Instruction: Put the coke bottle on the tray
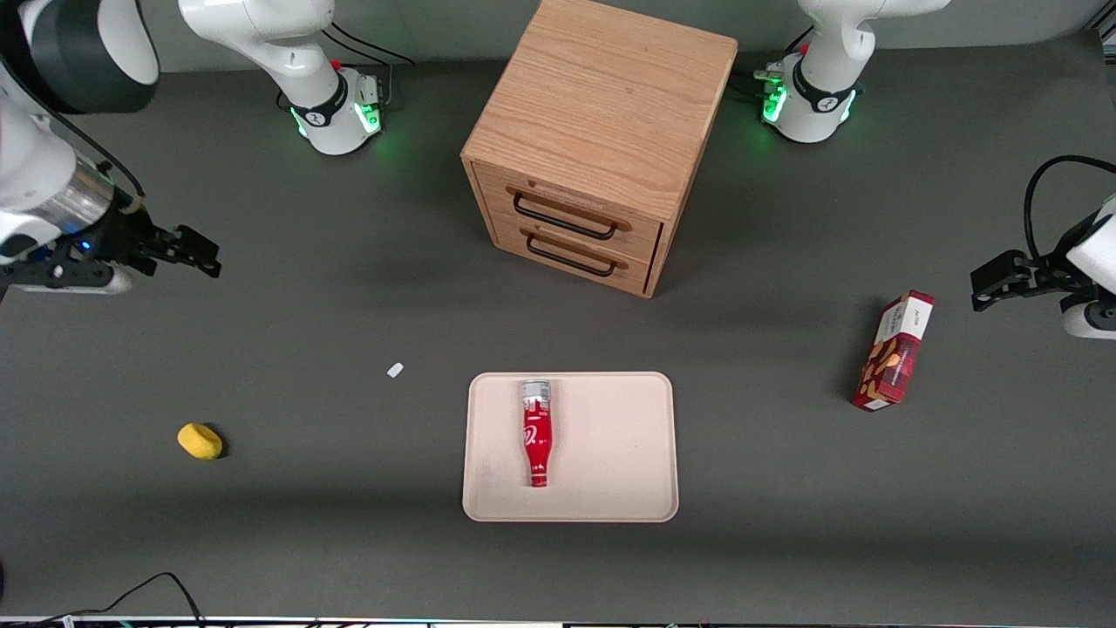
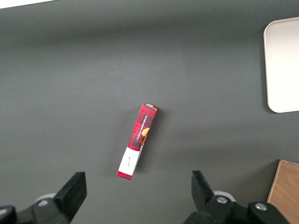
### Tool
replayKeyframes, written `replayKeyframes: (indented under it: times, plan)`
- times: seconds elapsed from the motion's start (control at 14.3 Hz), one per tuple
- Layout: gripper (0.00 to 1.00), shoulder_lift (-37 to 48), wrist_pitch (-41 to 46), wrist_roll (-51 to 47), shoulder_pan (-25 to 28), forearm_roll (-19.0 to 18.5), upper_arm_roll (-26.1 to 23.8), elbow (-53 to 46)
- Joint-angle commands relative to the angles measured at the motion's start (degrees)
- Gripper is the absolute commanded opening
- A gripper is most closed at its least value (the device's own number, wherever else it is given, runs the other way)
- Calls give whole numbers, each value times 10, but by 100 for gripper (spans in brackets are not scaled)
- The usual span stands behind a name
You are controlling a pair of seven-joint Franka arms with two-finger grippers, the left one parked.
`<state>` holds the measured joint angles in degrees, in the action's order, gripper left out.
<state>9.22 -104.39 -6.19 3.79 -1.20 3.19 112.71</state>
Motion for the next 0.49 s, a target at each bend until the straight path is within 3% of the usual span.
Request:
replayKeyframes:
  times: [0.0, 0.42]
  plan:
    - [100, 8, 27, 3, 7, 10, 10, -14]
    - [100, -9, 33, -11, 10, 11, 9, -49]
